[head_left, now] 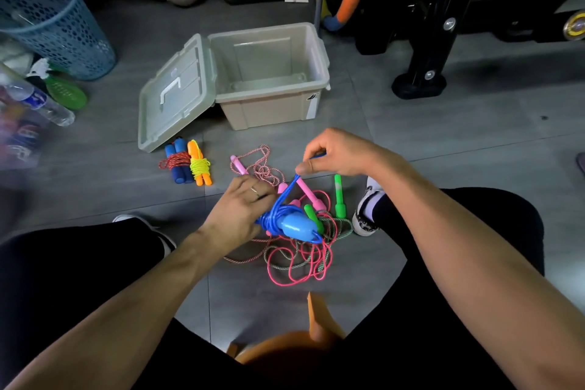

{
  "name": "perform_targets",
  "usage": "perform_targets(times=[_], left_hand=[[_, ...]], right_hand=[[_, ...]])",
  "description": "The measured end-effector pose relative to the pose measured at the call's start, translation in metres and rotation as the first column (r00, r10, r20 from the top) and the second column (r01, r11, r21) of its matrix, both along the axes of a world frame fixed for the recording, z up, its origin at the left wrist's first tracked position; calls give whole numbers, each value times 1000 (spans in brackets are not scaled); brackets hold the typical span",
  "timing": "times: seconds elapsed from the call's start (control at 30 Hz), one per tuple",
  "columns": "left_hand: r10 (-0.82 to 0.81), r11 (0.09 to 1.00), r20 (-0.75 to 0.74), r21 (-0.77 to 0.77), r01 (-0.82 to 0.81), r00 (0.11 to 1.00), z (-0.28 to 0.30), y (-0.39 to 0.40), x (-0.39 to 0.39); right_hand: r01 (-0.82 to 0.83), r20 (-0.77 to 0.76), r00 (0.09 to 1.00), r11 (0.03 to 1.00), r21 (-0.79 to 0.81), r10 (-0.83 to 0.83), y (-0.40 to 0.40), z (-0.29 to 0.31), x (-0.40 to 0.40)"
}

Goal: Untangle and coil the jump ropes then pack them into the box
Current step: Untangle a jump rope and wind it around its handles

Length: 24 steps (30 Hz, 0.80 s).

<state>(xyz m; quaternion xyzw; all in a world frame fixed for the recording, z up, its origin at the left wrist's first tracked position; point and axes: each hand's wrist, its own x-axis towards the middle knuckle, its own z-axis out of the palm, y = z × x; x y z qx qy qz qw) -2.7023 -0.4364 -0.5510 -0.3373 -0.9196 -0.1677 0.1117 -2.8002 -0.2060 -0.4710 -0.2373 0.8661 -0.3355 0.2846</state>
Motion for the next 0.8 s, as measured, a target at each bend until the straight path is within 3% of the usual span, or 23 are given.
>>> perform_targets(times=[0.1,0.17,0.27,0.37,0.47,0.6,0.7,0.8], left_hand=[[76,949,144,294,-116,987,9,-2,2],[153,841,338,449,-302,929,15,0,4],[286,686,552,452,-569,783,24,9,4],[355,529,661,441,-725,661,29,19,2],[446,442,763,268,-856,469,33,23,-3],[562,522,744,21,-853,363,28,20,-6],[744,642,487,-328,-694,458,20,22,-1],[736,640,263,-571,-515,624,11,37,7]], right_hand=[[85,132,988,995,-50,-78,5,-20,9],[94,171,982,995,-41,-86,8,-35,19],[105,171,980,994,-6,-102,8,-50,32],[64,149,987,998,24,-67,-8,-56,50],[-95,122,989,988,119,80,-23,-66,66],[-268,-43,950,877,399,310,-37,-58,74],[-278,-212,889,848,451,405,-51,-42,79],[-308,-400,743,804,509,537,-57,-30,76]])
